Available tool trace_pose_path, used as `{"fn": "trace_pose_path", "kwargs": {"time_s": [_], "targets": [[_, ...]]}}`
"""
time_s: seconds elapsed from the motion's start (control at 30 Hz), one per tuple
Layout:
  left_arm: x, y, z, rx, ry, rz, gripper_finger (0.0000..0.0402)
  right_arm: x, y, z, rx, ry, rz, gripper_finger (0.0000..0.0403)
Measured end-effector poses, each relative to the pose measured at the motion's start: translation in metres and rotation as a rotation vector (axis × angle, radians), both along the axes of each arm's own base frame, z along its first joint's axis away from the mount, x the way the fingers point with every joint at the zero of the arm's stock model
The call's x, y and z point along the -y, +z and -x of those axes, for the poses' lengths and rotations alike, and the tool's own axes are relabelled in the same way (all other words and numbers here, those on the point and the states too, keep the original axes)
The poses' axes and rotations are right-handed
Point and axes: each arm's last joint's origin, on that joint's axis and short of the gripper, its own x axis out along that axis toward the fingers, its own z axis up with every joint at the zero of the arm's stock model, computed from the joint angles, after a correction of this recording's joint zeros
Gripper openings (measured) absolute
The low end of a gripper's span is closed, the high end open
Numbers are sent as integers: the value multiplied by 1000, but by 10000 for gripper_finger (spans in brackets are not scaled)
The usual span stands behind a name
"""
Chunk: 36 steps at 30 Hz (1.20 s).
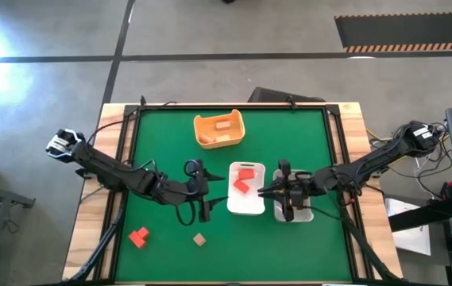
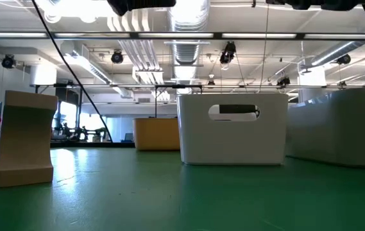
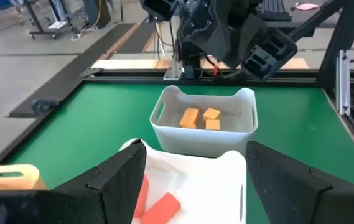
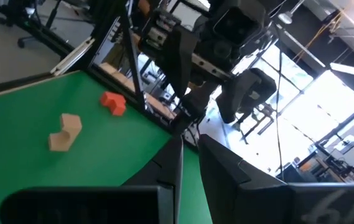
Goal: Sort & place blocks by color
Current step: Put the brown block into the yellow bin
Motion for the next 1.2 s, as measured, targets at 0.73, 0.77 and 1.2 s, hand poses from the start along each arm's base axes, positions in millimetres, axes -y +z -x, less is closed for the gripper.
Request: {"fn": "trace_pose_path", "kwargs": {"time_s": [0.73,0.77,1.2], "targets": [[9,-18,-21,26,6,20,258,1,-11,2,-50,2,58,43],[9,-18,-21,27,6,21,258,1,-11,2,-49,3,64,43],[23,-8,-17,-11,36,405,258,1,-10,4,-58,2,65,43]]}}
